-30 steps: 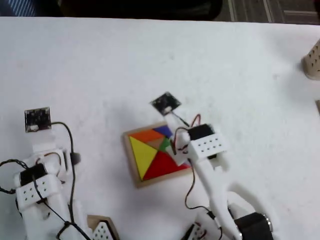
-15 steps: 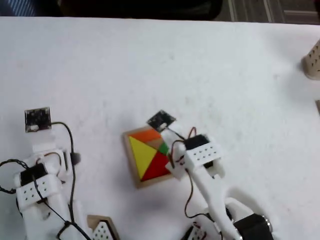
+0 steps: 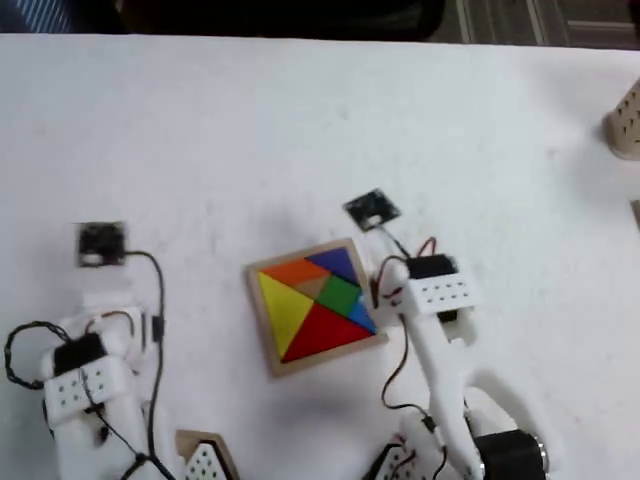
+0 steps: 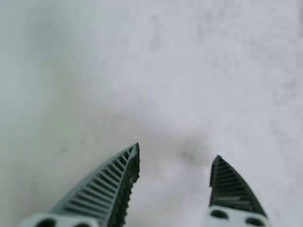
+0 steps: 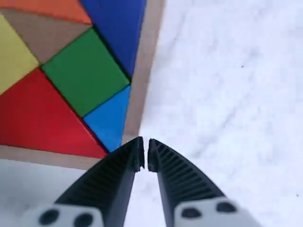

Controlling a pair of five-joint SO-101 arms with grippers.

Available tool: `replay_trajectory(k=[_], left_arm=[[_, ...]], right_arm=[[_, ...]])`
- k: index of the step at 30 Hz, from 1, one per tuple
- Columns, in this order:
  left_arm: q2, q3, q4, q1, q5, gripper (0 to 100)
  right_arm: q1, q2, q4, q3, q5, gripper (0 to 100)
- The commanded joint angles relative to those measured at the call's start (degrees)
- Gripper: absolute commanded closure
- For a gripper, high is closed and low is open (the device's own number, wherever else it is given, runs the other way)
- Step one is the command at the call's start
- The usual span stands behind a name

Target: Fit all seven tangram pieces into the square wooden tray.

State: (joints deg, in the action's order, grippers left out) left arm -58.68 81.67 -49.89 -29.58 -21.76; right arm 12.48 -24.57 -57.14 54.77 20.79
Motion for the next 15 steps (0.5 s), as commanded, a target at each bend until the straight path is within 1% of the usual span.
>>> replay_trajectory(k=[1,5,8,10,12,15], left_arm=[[-11.7,3.4,-3.4,4.3,-4.4,98],[-26.4,8.6,-8.2,4.4,-4.5,98],[-38.5,11.7,-13.7,4.4,-4.3,98],[-45.1,13.4,-15.7,4.1,-4.2,98],[-47.3,14.2,-16.3,4.3,-4.2,98],[-45.7,14.3,-15.9,4.4,-4.1,98]], right_arm=[[-4.4,-5.4,2.9,2.5,-0.6,98.1],[-8.5,-14.9,6.5,9.8,-0.7,98.1],[-9.0,-24.4,6.8,16.4,-0.7,98.1],[-9.4,-30.8,6.6,20.8,-0.5,98.1],[-11.1,-37.3,5.5,23.9,-0.3,98.1],[-13.3,-45.8,2.9,28.0,-0.2,97.8]])
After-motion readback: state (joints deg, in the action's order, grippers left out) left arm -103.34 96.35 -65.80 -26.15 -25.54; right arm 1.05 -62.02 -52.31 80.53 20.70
